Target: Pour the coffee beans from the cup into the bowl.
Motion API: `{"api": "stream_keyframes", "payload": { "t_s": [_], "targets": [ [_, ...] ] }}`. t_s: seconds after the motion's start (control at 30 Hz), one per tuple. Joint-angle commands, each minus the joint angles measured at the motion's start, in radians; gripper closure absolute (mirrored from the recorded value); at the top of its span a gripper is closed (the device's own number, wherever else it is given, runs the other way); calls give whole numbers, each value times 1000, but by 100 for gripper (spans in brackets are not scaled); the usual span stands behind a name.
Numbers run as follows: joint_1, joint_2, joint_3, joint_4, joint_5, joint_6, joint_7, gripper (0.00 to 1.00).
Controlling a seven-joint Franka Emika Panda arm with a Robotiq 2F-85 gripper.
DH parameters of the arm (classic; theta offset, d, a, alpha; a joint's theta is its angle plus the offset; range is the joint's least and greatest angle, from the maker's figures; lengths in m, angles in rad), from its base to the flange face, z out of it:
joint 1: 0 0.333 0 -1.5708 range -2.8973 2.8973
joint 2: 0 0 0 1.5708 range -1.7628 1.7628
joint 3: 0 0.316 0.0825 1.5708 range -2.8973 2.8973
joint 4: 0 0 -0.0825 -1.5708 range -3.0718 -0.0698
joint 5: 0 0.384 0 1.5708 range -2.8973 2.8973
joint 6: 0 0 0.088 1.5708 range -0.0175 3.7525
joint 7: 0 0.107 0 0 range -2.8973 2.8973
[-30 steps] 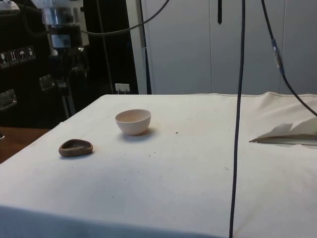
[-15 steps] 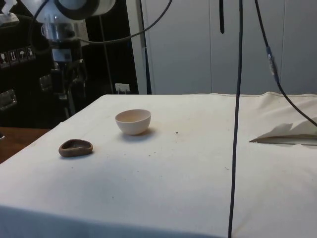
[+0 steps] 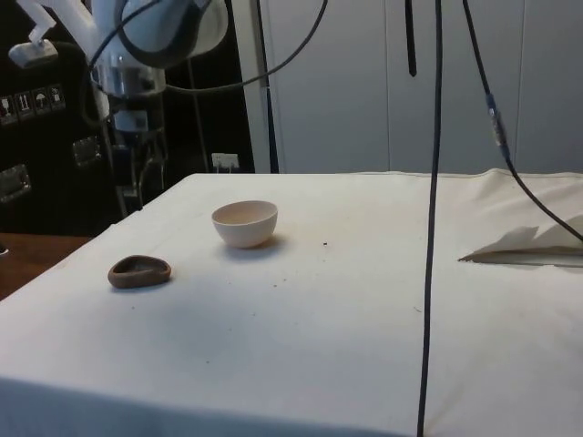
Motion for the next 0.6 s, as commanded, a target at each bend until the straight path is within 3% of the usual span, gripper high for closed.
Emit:
{"api": "stream_keyframes", "payload": {
  "t_s": [0.0, 0.23, 0.57],
  "targets": [
    [-3, 15, 0, 4, 0, 22, -7, 0],
    [0, 99, -1, 95, -4, 39, -21, 0],
    [-1, 125, 0, 130, -1, 38, -21, 0]
  ]
}}
